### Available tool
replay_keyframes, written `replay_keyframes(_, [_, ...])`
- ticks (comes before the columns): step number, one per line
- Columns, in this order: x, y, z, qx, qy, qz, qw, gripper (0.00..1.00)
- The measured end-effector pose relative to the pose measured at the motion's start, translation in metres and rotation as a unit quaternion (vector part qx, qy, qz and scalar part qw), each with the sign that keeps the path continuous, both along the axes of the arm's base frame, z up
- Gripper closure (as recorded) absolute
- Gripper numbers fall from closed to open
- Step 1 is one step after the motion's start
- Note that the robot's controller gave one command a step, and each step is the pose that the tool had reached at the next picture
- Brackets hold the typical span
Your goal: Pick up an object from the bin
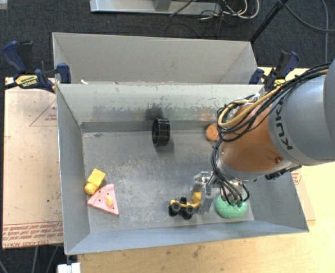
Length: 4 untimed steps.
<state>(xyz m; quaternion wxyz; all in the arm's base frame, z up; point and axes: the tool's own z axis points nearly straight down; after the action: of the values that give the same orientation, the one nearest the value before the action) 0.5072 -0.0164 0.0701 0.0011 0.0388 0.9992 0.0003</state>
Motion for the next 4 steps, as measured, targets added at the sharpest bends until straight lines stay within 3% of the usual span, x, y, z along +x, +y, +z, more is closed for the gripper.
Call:
replay_keyframes(1, [0.000, 0.000, 0.000, 0.000, -0.0001, 0.000, 1.0000, 1.00])
replay_keyframes(2, [0.001, 0.027, 0.058, 0.000, 0.0003, 0.002, 1.0000, 1.00])
replay_keyframes(3, [0.001, 0.027, 0.058, 0.000, 0.0003, 0.002, 1.0000, 1.00])
replay_keyframes(4, [-0.007, 0.028, 0.106, 0.000, 0.0043, -0.002, 1.0000, 1.00])
